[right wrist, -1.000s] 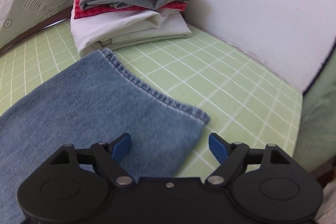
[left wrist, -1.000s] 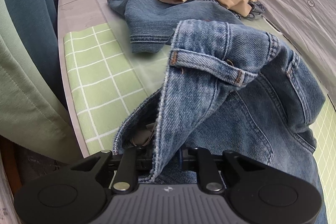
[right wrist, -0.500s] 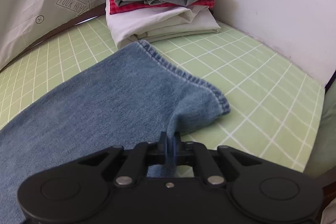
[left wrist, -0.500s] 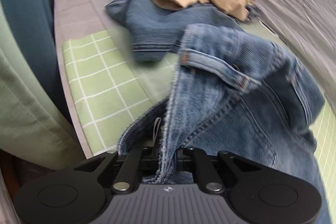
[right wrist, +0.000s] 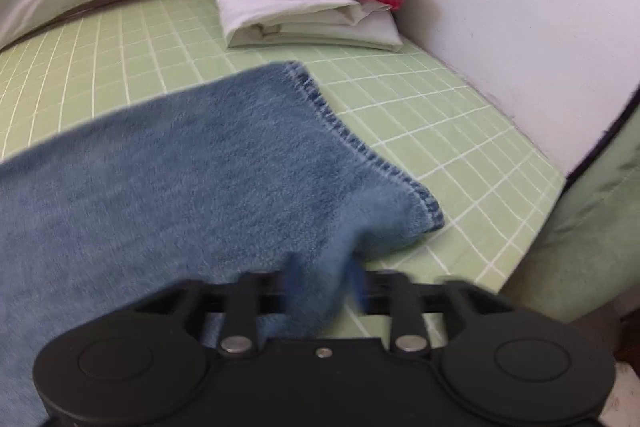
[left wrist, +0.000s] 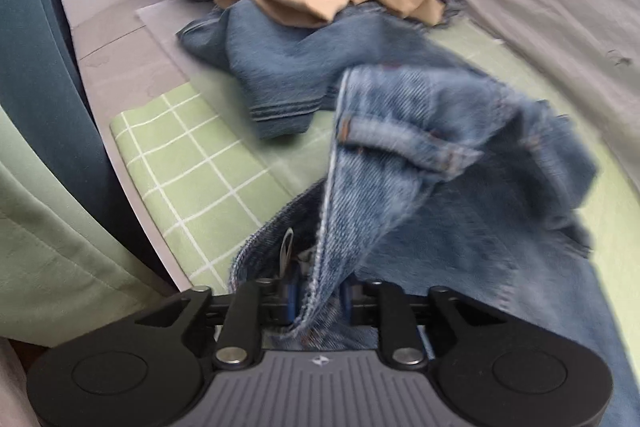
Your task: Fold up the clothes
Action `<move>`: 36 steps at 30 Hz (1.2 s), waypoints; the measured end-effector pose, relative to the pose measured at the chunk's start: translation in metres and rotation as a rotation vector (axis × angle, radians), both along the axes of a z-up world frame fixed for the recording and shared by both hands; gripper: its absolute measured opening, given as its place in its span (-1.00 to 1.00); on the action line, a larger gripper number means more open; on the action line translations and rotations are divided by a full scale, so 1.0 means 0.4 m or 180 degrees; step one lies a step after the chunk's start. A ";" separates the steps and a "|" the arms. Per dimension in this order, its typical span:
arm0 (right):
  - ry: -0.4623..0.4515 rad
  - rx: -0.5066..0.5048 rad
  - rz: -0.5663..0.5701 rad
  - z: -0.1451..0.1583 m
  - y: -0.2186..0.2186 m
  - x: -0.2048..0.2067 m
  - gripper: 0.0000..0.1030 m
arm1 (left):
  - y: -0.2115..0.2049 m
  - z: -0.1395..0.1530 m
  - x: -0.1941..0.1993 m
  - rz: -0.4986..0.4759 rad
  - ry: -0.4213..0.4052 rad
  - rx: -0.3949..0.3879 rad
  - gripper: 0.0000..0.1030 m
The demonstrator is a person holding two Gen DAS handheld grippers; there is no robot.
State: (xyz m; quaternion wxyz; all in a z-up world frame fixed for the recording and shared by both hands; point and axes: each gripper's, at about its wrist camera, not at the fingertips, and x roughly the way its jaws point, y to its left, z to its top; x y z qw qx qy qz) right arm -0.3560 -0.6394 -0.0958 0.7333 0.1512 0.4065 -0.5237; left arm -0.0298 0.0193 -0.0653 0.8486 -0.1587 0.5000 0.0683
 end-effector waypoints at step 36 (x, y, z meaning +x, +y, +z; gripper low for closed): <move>-0.1118 0.1239 0.1386 0.071 0.319 0.858 0.90 | 0.111 -0.150 0.436 -0.0325 0.0363 -0.1314 0.23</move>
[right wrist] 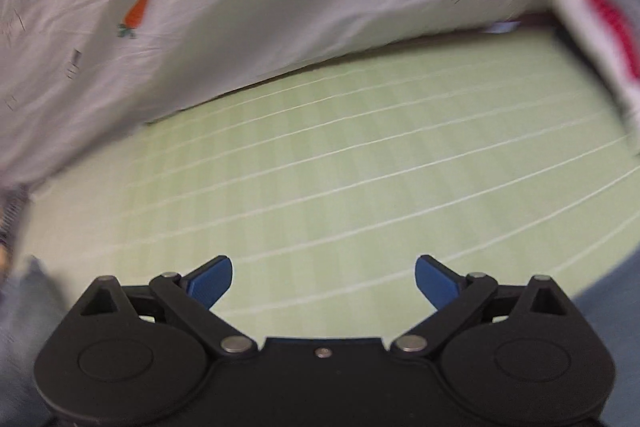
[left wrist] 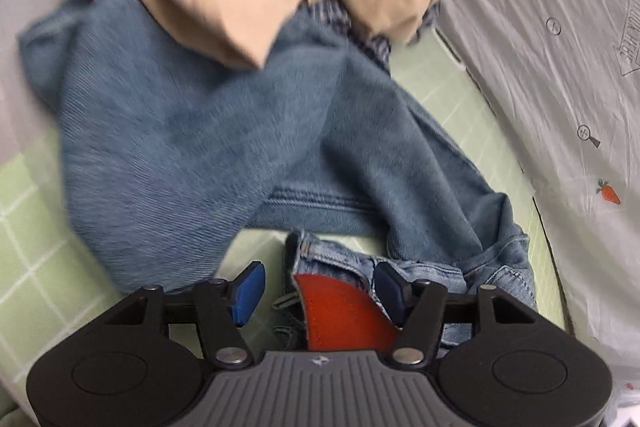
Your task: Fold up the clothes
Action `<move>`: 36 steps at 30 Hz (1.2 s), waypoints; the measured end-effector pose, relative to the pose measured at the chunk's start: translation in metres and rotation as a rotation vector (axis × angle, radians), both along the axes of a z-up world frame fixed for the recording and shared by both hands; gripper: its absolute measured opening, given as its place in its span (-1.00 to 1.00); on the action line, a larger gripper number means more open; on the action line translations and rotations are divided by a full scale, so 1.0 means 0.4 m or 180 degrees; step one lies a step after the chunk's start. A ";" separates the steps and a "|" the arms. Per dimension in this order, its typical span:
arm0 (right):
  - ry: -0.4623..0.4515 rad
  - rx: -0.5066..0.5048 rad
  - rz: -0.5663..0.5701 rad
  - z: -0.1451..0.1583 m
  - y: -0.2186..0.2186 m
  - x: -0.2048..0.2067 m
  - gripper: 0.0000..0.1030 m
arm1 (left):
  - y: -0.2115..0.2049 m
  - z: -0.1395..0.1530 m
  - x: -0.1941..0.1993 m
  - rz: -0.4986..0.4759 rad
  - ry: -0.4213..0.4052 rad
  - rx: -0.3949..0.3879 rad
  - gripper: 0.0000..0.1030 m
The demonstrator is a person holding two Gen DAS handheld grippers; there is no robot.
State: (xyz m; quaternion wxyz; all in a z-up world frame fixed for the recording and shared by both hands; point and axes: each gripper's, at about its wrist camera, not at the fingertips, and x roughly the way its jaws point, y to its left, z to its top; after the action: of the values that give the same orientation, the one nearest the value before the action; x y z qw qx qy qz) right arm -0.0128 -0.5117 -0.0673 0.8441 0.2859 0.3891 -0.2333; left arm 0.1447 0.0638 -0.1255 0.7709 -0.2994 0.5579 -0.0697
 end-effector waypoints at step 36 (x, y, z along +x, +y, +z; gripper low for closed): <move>-0.0924 0.1750 0.1313 -0.029 0.283 0.408 -0.84 | -0.025 0.010 -0.008 0.0114 -0.0113 -0.0655 -0.78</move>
State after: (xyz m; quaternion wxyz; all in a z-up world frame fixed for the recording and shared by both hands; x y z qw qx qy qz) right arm 0.1503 -0.3986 -0.0787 0.8114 0.4476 0.3629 0.0979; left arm 0.1417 0.0536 -0.1213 0.7469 -0.3857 0.5286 -0.1182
